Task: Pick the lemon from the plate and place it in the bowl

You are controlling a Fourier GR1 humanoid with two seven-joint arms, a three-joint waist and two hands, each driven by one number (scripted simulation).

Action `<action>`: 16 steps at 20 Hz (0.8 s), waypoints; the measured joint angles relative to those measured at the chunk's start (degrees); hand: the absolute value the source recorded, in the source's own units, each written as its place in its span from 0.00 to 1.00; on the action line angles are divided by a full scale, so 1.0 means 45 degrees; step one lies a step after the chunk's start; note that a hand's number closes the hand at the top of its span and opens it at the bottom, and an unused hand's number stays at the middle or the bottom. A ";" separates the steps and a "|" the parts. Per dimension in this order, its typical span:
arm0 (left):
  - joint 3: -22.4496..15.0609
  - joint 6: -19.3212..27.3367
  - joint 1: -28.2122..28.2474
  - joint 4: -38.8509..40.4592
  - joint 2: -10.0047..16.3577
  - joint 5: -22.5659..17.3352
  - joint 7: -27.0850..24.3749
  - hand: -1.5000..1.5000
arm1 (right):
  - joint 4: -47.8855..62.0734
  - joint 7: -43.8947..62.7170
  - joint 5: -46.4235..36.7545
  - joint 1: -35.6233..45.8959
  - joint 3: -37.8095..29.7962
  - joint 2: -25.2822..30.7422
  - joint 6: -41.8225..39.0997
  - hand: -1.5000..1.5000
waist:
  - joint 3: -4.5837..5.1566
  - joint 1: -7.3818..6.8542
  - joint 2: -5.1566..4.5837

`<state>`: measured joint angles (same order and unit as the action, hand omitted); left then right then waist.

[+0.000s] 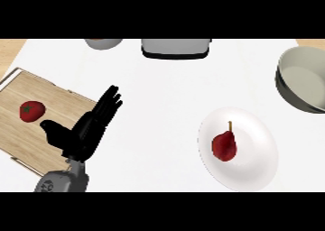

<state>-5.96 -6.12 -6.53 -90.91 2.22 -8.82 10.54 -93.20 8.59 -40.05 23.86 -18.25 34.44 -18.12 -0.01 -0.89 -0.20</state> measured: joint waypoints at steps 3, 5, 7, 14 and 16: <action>0.0049 -0.0070 -0.0085 0.0242 -0.0035 -0.0001 -0.0127 0.50 | 0.2296 -0.1123 -0.0451 0.0871 0.0081 0.0119 0.1037 1.00 | 0.0000 -0.0042 -0.0022; -0.0005 -0.0059 -0.0203 0.0404 -0.0117 0.0066 -0.0183 0.50 | 0.3983 -0.1831 -0.0903 0.1536 0.0231 0.0209 0.1795 1.00 | -0.0004 -0.0104 -0.0048; 0.0040 -0.0076 -0.0325 0.0483 -0.0142 0.0018 -0.0143 0.50 | 0.5583 -0.2607 -0.1425 0.2034 0.0334 0.0383 0.2646 1.00 | -0.0009 -0.0167 -0.0075; -0.0107 -0.0129 -0.0454 0.0307 -0.0232 0.0034 -0.0007 0.50 | 1.0843 -0.3781 -0.3196 0.3982 0.0798 0.0765 0.4734 1.00 | -0.0018 -0.0453 -0.0173; -0.0034 -0.0220 -0.0577 0.0418 -0.0159 0.0001 -0.0034 0.50 | 1.2086 -0.3549 -0.3414 0.4345 0.0741 0.0718 0.4874 0.00 | -0.0024 -0.0511 -0.0214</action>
<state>-6.11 -7.11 -9.13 -89.03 1.50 -8.81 10.39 -38.81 -7.38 -55.41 43.41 -14.91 37.67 3.82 -0.12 -3.20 -1.16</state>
